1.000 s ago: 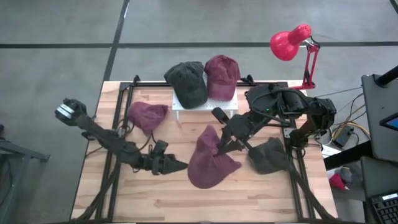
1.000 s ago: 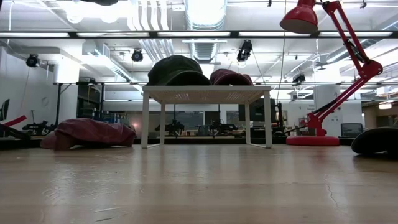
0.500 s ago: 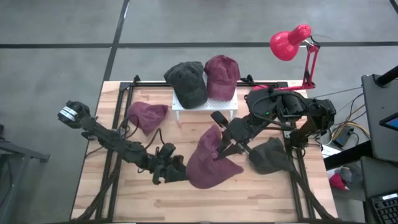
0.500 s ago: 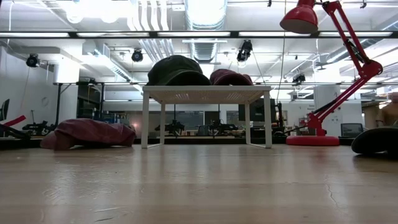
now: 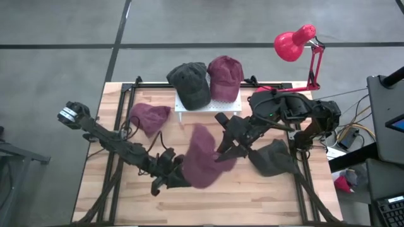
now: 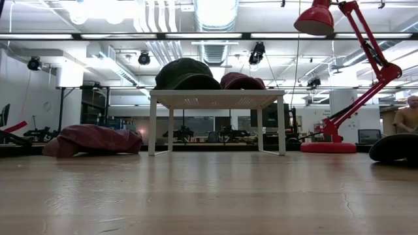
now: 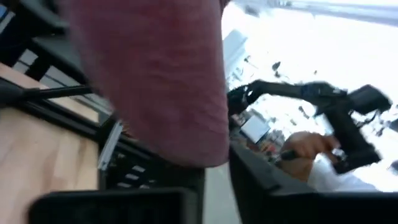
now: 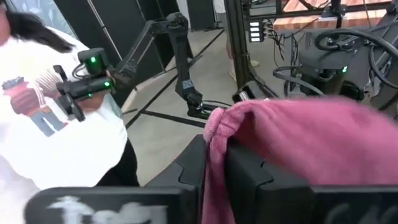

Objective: Pick & Place hat
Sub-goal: Stack the bottom red cap on top of the red cap on the shelf

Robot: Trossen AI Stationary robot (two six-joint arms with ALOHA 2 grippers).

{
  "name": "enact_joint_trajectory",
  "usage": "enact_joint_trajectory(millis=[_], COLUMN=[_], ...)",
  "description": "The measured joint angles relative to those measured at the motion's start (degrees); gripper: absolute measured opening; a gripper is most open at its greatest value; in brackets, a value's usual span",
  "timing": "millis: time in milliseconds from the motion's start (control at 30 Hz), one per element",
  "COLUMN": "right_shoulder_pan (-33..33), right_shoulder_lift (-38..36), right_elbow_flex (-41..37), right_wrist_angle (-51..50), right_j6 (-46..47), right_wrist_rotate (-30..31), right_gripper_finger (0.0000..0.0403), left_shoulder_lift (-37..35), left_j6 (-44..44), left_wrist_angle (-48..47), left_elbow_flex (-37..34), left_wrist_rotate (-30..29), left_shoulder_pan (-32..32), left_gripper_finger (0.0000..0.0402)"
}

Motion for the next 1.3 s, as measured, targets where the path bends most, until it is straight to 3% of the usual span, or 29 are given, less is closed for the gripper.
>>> enact_joint_trajectory(millis=[100,333,567,1133,1300], right_shoulder_pan=[0.0,-0.02,-0.02,0.22,0.22], right_shoulder_lift=[-0.06,-0.06,-0.12,1.26,1.75], right_elbow_flex=[0.66,3.87,7.04,6.8,6.7], right_wrist_angle=[-0.33,-1.84,-11.88,-21.74,-23.46], right_j6=[1.06,1.08,0.61,-2.33,-4.95], right_wrist_rotate=[0.0,0.77,9.88,13.59,20.52], right_gripper_finger=[0.0072,0.0111,0.0132,0.014,0.0134], left_shoulder_lift=[-0.04,-0.04,-0.06,-0.1,-0.23], left_j6=[2.86,11.22,15.56,17.52,17.59], left_wrist_angle=[-2.64,-7.25,-8.91,-15.93,-15.89], left_elbow_flex=[-0.07,-0.09,-0.11,-0.17,-0.17], left_wrist_rotate=[-3.9,-13.42,-17.61,-19.85,-19.86], left_shoulder_pan=[0.01,0.02,0.13,0.62,0.63], left_gripper_finger=[0.0012,0.0006,0.0006,0.0006,0.0005])
